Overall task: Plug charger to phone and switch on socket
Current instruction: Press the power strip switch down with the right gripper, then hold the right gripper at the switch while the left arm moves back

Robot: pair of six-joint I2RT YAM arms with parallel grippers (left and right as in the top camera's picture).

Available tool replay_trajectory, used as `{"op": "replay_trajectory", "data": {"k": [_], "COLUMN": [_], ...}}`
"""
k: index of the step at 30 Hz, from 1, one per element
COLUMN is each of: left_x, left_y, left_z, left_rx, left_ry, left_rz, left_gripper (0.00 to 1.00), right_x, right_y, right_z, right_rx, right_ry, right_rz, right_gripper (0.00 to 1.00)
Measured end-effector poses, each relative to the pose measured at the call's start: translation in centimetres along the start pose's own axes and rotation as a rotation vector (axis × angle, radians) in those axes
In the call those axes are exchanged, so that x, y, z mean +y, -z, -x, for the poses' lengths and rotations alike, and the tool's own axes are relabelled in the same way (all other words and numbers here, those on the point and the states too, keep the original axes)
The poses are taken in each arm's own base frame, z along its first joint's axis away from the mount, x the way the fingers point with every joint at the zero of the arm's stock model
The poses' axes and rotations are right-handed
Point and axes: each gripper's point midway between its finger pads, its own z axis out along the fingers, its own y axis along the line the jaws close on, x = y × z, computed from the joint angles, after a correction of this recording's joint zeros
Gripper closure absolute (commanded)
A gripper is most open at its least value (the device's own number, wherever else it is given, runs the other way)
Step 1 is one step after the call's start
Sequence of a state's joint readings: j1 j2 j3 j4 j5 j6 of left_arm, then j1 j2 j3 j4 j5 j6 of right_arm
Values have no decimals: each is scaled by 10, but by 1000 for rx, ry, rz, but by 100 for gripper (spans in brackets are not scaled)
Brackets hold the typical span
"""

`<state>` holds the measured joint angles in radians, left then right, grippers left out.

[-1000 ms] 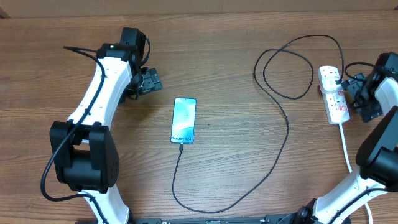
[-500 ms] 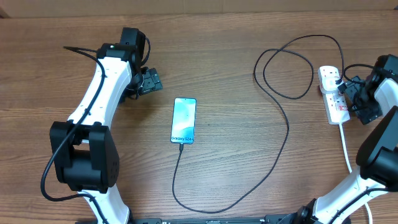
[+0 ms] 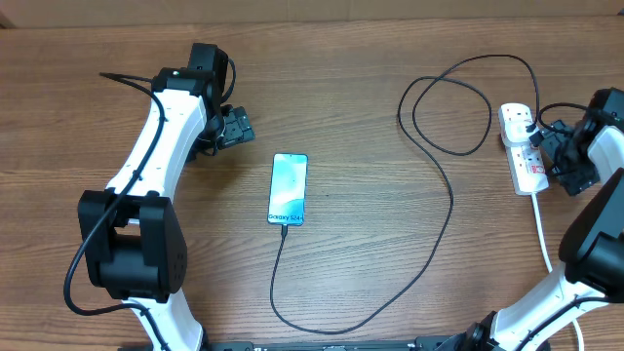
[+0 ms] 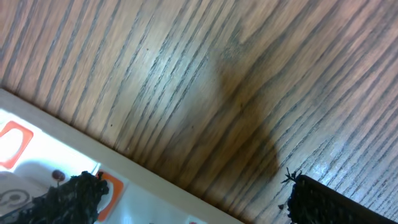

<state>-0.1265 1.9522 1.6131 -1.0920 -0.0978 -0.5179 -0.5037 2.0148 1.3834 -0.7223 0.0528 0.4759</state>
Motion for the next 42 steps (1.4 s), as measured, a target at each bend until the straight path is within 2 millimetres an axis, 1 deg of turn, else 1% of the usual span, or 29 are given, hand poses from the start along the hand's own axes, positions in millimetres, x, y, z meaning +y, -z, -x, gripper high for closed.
{"op": "replay_trajectory", "data": {"k": [5,12,16,23,25,28,32,36,42], "left_x": [0,0,0,0,0,0,0,0,0], "left_y": [0,0,0,0,0,0,0,0,0], "left_z": [0,0,0,0,0,0,0,0,0], "left_rx": [0,0,0,0,0,0,-1,0,0], "left_ry": [0,0,0,0,0,0,0,0,0], "left_rz": [0,0,0,0,0,0,0,0,0], "left_gripper": [0,0,0,0,0,0,0,0,0], "right_x": [1,5,6,2,3,10,12,12,12], "right_y": [2,7,7,15,18,24,24,23,23], "right_z": [-5,-23,-25,-41,-39,-29,-21,-19,-18], "right_rx": [23,87,93,179,187,160,132,118,114], "right_ry": [27,68,78,116,144,180,253,310,337], "right_rz": [10,27,25,3,5,25,37,36,37], "right_gripper": [0,0,0,0,0,0,0,0,0]}}
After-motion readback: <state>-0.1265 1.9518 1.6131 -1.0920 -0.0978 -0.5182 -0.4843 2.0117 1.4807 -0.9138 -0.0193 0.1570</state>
